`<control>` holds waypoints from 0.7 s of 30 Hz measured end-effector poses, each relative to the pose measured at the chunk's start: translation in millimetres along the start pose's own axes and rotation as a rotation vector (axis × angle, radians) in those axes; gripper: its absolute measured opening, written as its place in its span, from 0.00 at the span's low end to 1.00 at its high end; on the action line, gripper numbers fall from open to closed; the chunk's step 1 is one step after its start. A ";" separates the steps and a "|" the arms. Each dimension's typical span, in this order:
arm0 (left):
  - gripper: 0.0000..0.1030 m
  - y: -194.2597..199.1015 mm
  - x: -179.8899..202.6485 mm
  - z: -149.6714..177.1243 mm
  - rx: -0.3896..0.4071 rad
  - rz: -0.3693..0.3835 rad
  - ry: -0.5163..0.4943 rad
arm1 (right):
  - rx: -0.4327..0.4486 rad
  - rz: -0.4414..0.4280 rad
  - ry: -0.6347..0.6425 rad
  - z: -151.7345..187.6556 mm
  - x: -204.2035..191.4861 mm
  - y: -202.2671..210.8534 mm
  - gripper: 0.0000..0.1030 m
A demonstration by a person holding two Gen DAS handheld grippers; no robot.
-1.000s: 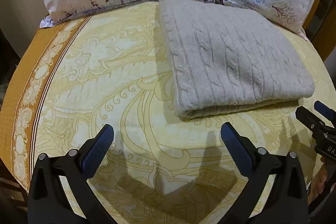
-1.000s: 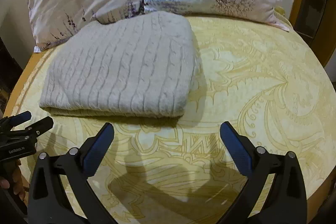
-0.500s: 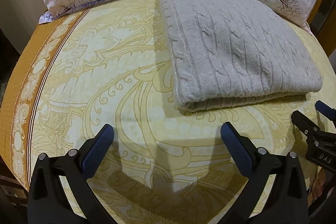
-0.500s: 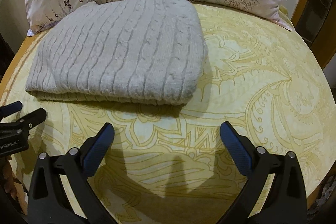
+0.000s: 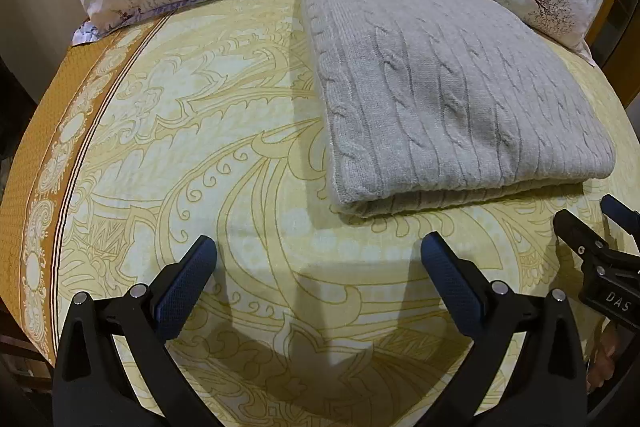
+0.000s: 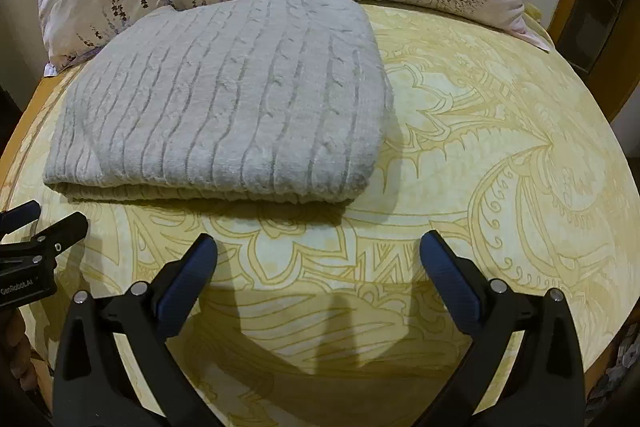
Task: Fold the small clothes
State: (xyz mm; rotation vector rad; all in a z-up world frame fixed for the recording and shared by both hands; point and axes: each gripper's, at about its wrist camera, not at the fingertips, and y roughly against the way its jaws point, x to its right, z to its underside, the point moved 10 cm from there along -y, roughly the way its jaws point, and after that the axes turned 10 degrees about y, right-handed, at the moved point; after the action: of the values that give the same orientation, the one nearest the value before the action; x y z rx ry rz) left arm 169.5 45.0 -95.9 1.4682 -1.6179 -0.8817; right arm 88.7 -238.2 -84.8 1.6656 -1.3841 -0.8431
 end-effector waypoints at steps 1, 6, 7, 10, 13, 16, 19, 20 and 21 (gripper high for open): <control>0.99 0.1 0.3 0.0 0.000 0.000 0.000 | 0.000 0.001 -0.001 0.2 -0.1 0.1 0.98; 0.99 0.1 0.3 0.0 0.000 0.000 -0.001 | 0.002 0.003 0.001 0.5 0.3 0.1 0.98; 0.99 0.2 0.2 0.1 -0.001 0.000 0.000 | 0.003 0.003 0.002 0.4 0.3 0.1 0.98; 0.99 0.1 0.2 0.0 0.000 0.000 0.000 | 0.002 0.003 0.002 0.2 0.4 0.1 0.98; 0.99 -0.1 0.2 -0.2 -0.001 0.000 -0.002 | 0.002 0.003 0.002 0.4 0.4 0.1 0.98; 0.99 -0.1 0.2 -0.3 -0.001 0.001 -0.002 | 0.002 0.003 0.002 0.4 0.4 0.1 0.98; 0.99 0.0 0.1 0.1 0.000 0.000 -0.002 | 0.003 0.003 0.002 0.4 0.4 0.1 0.98; 0.99 0.0 0.1 0.0 0.000 0.000 -0.002 | 0.003 0.003 0.003 0.3 0.4 0.0 0.98; 0.99 0.1 0.1 0.1 0.000 0.000 -0.002 | 0.002 0.003 0.003 0.1 0.6 0.0 0.98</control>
State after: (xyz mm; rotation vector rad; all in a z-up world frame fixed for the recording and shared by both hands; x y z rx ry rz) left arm 169.4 44.9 -95.8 1.4670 -1.6194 -0.8836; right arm 88.7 -238.8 -84.9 1.6659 -1.3854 -0.8375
